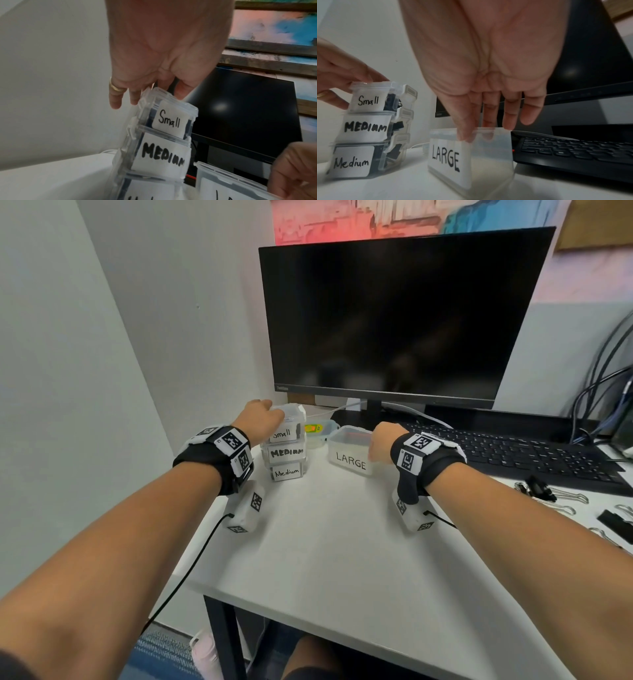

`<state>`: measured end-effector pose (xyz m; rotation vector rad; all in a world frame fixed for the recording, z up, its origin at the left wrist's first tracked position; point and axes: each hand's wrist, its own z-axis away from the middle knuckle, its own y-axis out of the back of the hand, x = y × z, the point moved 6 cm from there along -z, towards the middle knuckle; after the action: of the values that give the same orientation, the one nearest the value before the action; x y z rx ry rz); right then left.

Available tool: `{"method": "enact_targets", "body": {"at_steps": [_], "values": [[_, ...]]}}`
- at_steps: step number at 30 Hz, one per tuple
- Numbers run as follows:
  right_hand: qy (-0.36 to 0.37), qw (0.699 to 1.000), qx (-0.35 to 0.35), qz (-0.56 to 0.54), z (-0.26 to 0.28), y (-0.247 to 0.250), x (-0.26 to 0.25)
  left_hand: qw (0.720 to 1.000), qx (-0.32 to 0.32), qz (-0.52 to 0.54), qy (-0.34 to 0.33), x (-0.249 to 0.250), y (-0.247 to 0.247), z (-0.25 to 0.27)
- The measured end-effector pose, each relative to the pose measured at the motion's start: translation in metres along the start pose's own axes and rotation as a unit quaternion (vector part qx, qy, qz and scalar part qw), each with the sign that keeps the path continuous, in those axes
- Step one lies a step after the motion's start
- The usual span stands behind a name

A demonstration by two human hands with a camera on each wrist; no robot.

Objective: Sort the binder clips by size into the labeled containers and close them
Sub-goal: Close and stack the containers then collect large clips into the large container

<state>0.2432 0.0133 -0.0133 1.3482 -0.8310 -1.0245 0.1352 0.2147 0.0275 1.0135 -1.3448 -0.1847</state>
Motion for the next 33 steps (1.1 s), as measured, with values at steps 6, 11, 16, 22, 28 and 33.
{"method": "enact_targets", "body": {"at_steps": [6,11,16,22,28,33], "values": [[0.011,1.0,-0.019,0.022,0.016,0.001,0.013,0.996,0.031,-0.068,-0.048,0.012,0.0,0.007],[0.024,0.997,-0.046,0.059,0.036,0.004,0.024,0.983,0.07,-0.093,-0.145,0.046,-0.004,0.022],[0.021,0.996,-0.058,0.063,0.058,0.005,0.048,0.975,0.033,-0.08,-0.206,0.083,-0.03,0.049],[0.023,0.998,-0.039,0.042,0.076,0.009,0.078,0.964,-0.105,-0.154,-0.192,0.094,-0.079,0.067],[0.008,0.998,-0.053,0.029,0.092,0.01,0.105,0.935,-0.187,-0.232,-0.191,0.101,-0.122,0.082],[-0.002,0.998,-0.062,0.01,0.102,0.013,0.13,0.924,-0.221,-0.241,-0.198,0.113,-0.148,0.092]]}}
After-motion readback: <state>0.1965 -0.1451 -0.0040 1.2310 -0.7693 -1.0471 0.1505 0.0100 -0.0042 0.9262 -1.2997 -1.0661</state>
